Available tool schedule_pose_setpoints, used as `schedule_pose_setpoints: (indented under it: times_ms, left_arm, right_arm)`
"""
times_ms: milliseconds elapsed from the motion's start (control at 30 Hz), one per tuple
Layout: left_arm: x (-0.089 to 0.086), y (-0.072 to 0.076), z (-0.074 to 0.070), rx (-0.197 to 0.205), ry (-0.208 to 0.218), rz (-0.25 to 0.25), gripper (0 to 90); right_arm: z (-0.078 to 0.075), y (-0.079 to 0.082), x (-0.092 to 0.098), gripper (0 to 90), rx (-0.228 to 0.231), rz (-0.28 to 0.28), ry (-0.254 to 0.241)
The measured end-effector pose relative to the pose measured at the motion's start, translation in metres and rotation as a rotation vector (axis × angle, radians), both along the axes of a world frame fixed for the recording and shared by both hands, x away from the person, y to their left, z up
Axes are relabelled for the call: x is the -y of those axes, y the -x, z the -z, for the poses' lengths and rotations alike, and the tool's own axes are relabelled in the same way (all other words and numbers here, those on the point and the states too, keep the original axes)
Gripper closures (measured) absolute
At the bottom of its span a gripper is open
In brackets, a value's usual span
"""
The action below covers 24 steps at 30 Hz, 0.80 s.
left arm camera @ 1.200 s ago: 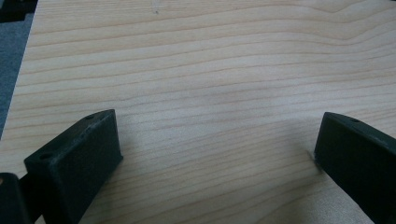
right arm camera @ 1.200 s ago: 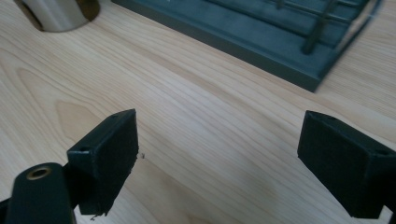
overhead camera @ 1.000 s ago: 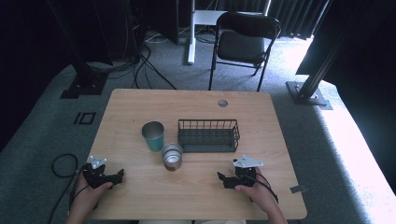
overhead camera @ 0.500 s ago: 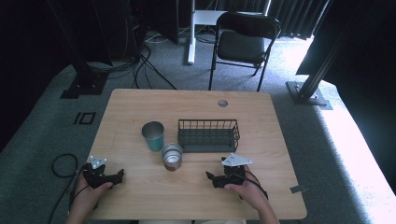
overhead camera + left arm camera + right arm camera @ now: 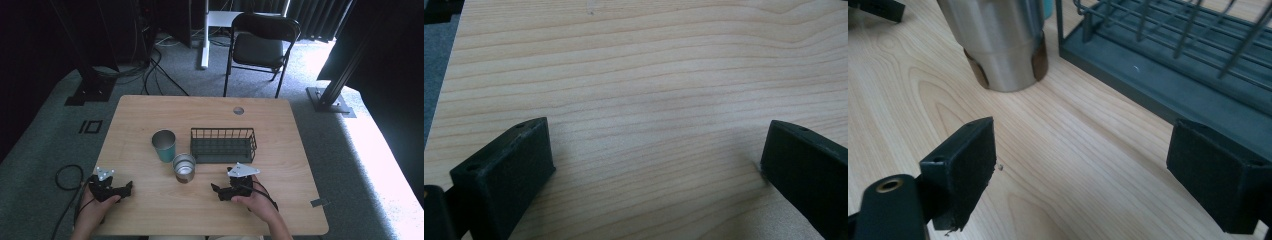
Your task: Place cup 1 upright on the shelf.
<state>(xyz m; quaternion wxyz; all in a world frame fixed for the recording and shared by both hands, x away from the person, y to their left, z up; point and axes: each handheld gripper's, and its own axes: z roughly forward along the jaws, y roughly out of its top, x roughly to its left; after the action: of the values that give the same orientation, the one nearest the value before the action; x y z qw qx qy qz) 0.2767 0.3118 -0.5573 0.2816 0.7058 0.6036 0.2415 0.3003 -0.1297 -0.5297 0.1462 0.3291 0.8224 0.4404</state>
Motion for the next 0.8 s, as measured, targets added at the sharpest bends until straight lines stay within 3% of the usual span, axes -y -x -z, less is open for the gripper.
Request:
schedule_pose_setpoints:
  times_ms: [800]
  left_arm:
    - [0.0, 0.0, 0.0, 0.0, 0.0, 0.0, 1.0]
  right_arm:
    - [-0.021, -0.016, -0.052, 12.1, 0.036, -0.068, -0.058]
